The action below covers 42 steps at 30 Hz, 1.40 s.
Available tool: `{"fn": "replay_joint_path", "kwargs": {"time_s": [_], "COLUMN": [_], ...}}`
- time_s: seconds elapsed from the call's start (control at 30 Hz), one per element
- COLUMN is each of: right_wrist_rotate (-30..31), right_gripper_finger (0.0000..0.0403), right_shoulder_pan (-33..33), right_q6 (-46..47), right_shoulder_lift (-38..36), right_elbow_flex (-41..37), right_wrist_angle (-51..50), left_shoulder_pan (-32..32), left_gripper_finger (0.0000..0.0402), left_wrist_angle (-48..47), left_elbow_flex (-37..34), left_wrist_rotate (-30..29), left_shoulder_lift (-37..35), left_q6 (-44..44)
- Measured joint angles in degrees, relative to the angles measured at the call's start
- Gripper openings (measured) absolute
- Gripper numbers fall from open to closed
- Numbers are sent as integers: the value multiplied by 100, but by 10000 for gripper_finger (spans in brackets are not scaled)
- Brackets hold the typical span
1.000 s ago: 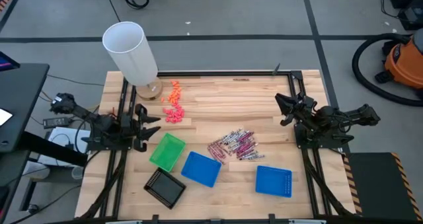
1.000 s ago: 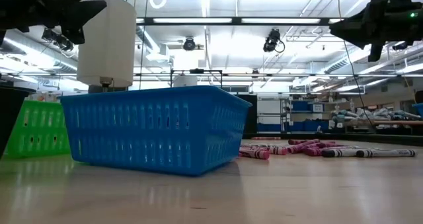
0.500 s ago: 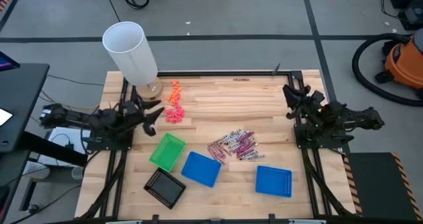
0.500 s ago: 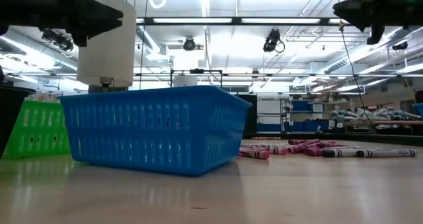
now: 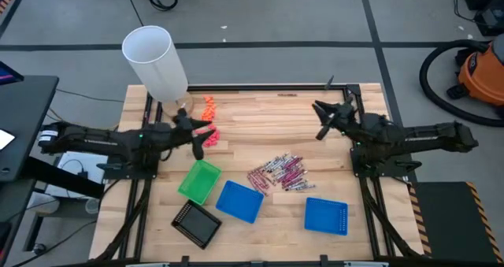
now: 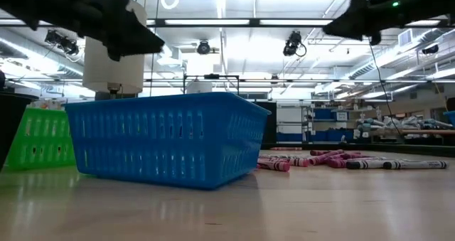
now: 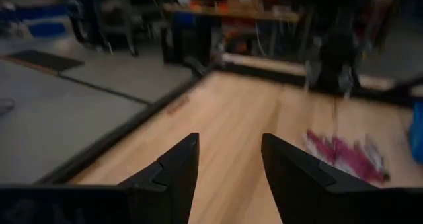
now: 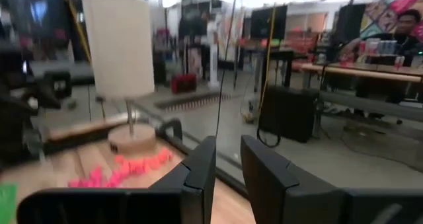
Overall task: Sort crayons
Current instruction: Put the pink crayon into the right blue basket
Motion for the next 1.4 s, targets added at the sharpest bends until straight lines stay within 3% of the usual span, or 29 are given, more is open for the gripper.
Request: {"fn": "replay_joint_path", "kwargs": {"time_s": [0.33,0.53,0.8,1.0,1.4], "right_wrist_rotate": [-525,-1347,-2315,-2930,-3082], "right_gripper_finger": [82,82,82,96,146], "right_shoulder_pan": [-777,-1572,-2603,-3166,-3482], "right_q6": [349,594,266,168,-301], "right_shoulder_lift": [1653,2909,4417,5497,7544], "right_elbow_flex": [615,1120,1916,2956,5614], "right_wrist_angle": [-554,-1086,-1510,-2665,-5200], "left_shoulder_pan": [468,647,578,538,538], "left_gripper_finger": [176,176,176,176,176], "left_wrist_angle": [-46,76,433,434,436], "left_elbow_flex": [363,318,318,316,309], "left_wrist_rotate": [446,441,440,438,437], "left_shoulder_lift": [1054,1442,2027,2313,2340], "left_q6": [225,287,575,537,505]}}
